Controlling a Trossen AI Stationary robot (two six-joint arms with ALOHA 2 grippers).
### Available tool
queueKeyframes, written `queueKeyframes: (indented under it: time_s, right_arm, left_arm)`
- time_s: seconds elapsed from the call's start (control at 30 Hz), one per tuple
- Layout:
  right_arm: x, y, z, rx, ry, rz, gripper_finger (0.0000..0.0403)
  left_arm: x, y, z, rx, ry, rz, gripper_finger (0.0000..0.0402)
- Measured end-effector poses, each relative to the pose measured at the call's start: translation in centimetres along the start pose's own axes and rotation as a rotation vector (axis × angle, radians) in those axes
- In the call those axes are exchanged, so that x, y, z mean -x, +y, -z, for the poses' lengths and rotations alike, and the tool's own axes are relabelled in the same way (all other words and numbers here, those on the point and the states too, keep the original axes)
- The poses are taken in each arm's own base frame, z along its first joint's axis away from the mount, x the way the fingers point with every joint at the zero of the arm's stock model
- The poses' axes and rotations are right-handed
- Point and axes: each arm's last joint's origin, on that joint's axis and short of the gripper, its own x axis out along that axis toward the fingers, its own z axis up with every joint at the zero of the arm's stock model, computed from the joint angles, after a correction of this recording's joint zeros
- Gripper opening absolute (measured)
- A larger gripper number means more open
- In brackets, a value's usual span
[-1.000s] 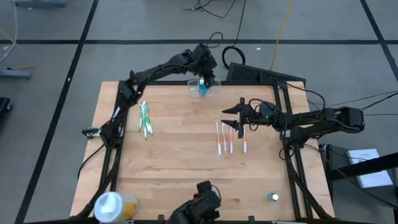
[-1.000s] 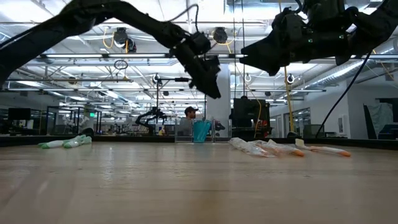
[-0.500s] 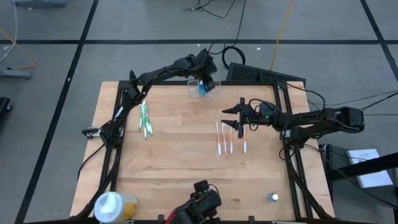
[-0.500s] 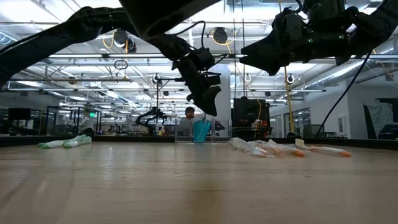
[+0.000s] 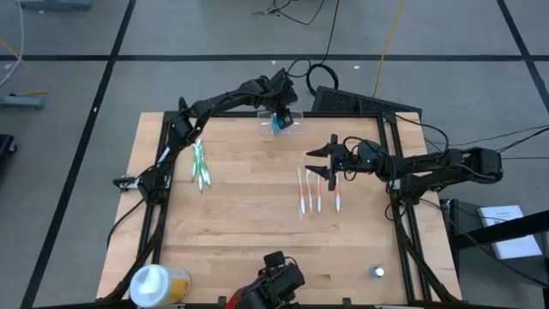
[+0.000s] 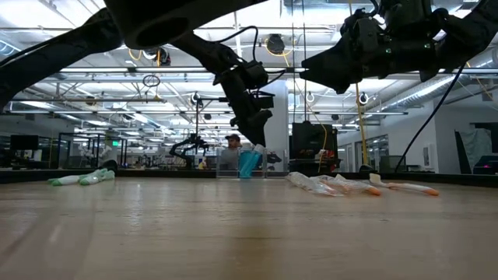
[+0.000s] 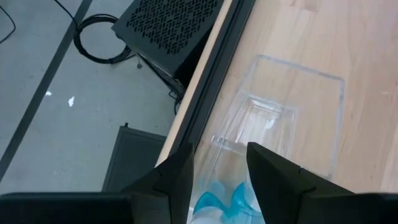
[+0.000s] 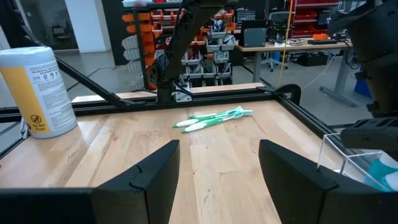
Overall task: Pick & Place toothbrushing station
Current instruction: Put the blue mouthwash into the transparent organizer
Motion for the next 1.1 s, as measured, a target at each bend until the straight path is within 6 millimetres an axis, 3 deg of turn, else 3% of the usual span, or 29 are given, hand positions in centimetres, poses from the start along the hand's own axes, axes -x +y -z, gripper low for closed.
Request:
queueKeyframes:
  time_s: [0.4,1.1]
  right_arm:
    - [0.0,0.0,0.0,0.0,0.0,-0.001,0.021]
    - [0.0,0.0,0.0,0.0,-0.001,-0.001,0.021]
  left_arm:
    - [1.8,-1.0,-0.4,-0.046,0.019,-0.005,0.0157]
    - [1.5,-1.1,-0.7,-0.046,-0.009,-0.007,0.0157]
